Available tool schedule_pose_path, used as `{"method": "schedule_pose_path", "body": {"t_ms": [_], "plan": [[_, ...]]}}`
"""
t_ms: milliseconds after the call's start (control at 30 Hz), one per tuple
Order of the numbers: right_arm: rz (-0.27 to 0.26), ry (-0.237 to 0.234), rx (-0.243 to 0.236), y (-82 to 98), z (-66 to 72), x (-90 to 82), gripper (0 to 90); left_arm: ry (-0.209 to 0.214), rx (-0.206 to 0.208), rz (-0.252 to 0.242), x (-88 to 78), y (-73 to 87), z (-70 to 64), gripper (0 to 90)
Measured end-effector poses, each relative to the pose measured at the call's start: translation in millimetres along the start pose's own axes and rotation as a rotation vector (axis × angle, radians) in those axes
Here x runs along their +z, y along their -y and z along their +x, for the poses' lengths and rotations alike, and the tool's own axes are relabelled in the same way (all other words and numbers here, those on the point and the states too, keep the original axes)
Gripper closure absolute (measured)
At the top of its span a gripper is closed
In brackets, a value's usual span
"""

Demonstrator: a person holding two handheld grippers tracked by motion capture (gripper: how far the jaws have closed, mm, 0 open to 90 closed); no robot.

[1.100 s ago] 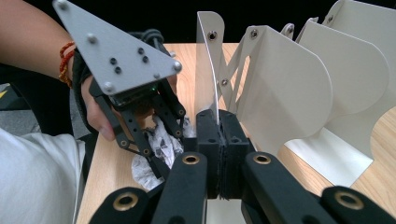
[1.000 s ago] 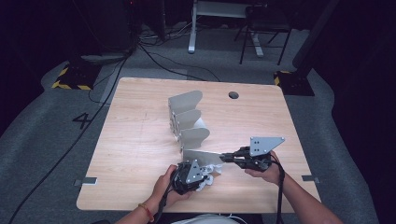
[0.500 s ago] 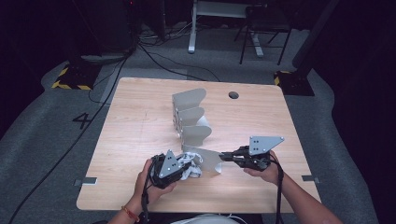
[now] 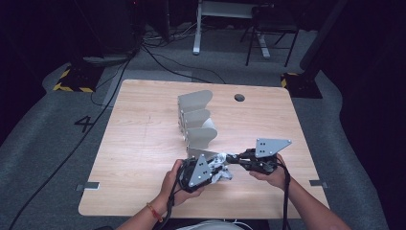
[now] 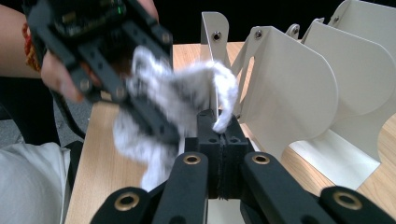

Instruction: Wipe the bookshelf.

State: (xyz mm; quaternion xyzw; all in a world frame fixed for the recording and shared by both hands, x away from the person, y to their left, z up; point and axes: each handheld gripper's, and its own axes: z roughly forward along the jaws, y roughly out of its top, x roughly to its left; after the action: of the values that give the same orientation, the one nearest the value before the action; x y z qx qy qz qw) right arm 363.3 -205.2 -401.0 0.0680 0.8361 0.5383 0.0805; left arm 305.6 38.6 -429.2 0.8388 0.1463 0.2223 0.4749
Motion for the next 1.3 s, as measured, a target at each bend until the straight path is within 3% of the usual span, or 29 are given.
{"method": "schedule_pose_path", "body": {"t_ms": [133, 267, 433, 500, 600, 767, 833, 967, 1167, 1300], "plan": [[-0.002, 0.001, -0.001, 0.6, -0.5, -0.4, 90.0, 0.032, 0.014, 0.056, 14.1, 9.8, -2.9, 74.2], [-0.003, 0.002, 0.001, 1.1, -0.9, -0.7, 90.0, 0.072, -0.014, 0.139, 23.1, 26.4, 1.9, 74.2], [-0.004, 0.002, 0.003, 1.4, -1.1, -0.8, 90.0, 0.038, -0.037, 0.176, 9.3, 34.5, 11.4, 74.1], [-0.005, 0.003, 0.004, 1.5, -1.4, -0.6, 90.0, 0.014, -0.075, 0.178, -0.8, 37.4, 17.4, 73.8], [-0.006, 0.010, 0.005, 1.4, -1.3, -0.3, 90.0, -0.045, -0.112, 0.161, -17.2, 39.7, 25.5, 73.5], [-0.005, 0.019, 0.008, 1.1, -1.4, 0.4, 90.0, -0.127, -0.144, 0.076, -40.1, 31.1, 36.4, 73.3], [-0.007, 0.018, 0.012, 1.4, -2.0, 0.6, 90.0, -0.149, -0.143, 0.037, -45.0, 26.2, 36.6, 73.2], [-0.008, 0.018, 0.021, 1.6, -2.5, 0.7, 90.0, -0.177, -0.101, -0.003, -47.8, 14.0, 34.4, 73.2], [-0.013, 0.023, 0.032, 1.9, -2.9, 1.1, 90.0, -0.154, -0.083, -0.090, -42.7, -10.1, 29.0, 73.4], [-0.014, 0.027, 0.036, 2.1, -3.3, 1.1, 90.0, -0.109, -0.065, -0.127, -33.0, -23.4, 24.9, 73.6]]}}
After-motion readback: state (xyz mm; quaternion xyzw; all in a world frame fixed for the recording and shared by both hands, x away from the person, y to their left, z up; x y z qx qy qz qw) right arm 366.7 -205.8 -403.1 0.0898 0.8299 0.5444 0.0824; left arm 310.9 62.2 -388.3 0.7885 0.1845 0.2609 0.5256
